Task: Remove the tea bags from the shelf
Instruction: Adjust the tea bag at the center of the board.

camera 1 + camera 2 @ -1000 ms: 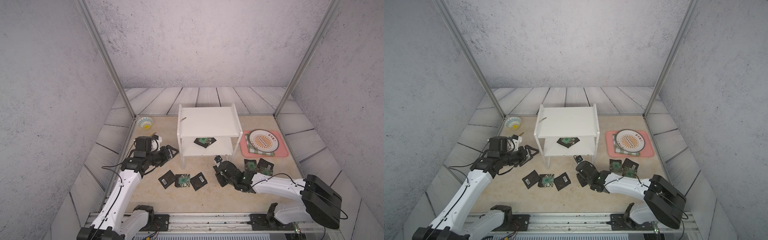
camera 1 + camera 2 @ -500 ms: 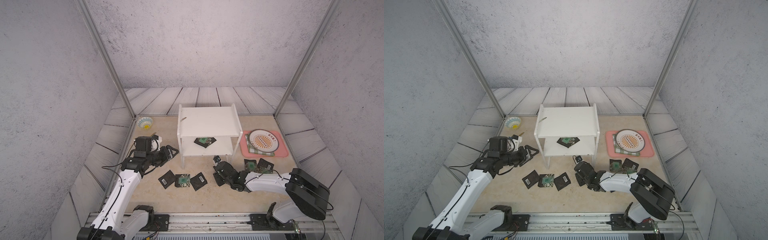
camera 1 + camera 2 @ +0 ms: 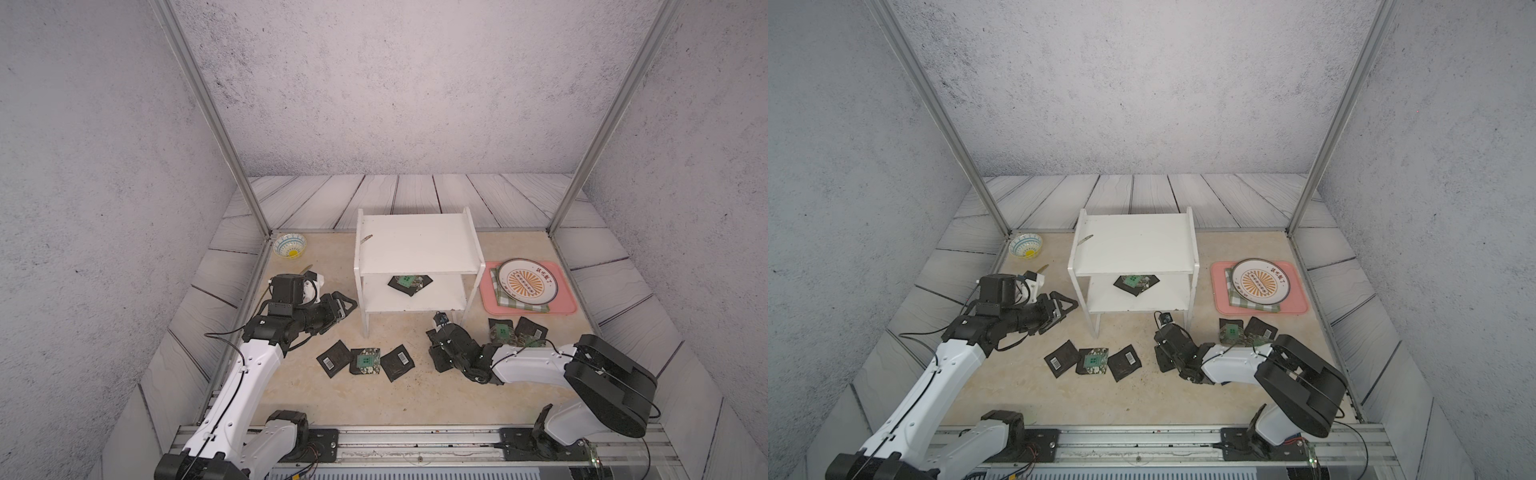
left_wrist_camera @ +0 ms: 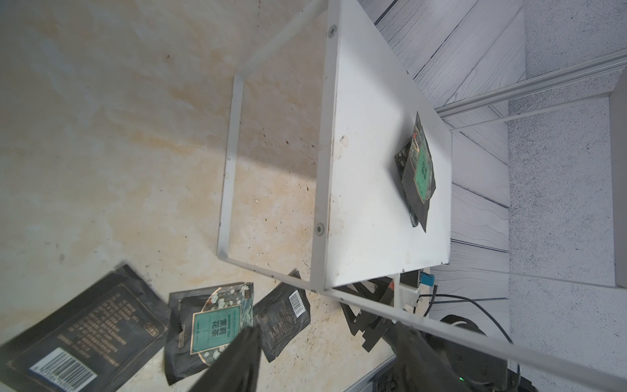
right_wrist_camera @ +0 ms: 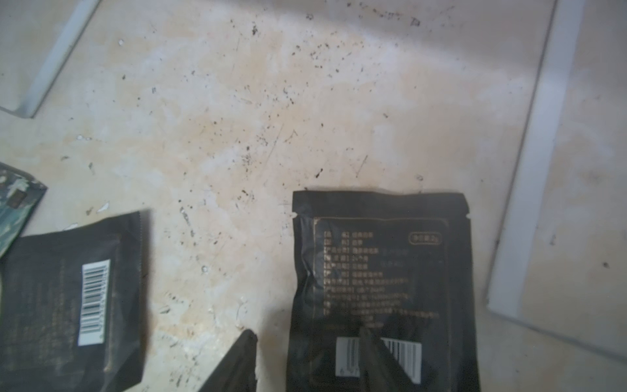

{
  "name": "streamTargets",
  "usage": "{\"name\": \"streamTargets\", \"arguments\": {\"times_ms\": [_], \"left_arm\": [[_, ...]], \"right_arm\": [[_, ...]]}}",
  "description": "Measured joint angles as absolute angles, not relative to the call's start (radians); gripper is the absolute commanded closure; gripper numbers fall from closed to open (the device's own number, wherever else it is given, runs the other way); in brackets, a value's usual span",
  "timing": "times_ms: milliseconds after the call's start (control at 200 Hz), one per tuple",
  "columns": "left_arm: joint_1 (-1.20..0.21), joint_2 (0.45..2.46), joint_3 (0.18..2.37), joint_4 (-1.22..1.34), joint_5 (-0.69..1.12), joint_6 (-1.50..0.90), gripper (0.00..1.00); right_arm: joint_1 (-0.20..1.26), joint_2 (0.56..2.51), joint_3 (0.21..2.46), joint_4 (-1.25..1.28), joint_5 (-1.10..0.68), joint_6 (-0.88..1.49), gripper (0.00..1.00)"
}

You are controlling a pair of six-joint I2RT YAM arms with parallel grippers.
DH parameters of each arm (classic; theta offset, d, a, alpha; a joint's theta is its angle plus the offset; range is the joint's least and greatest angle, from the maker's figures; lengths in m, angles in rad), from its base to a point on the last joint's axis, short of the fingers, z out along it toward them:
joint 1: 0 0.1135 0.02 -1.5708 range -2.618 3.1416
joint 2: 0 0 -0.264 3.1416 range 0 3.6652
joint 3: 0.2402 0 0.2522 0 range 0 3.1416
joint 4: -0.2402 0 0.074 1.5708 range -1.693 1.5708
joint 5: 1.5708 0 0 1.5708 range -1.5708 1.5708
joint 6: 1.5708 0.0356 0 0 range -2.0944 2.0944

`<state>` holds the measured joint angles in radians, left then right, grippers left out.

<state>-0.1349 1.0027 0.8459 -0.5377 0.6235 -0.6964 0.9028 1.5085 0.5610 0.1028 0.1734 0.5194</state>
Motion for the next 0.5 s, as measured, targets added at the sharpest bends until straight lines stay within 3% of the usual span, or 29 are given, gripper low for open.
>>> {"name": "streamTargets", "arguments": {"times_ms": [495], "left_arm": [[-0.135, 1.003, 0.845, -0.534, 0.621, -0.697, 0.33]], "right_arm": [[0.97, 1.444, 0.548, 0.031, 0.025, 0.594, 0.5]]}}
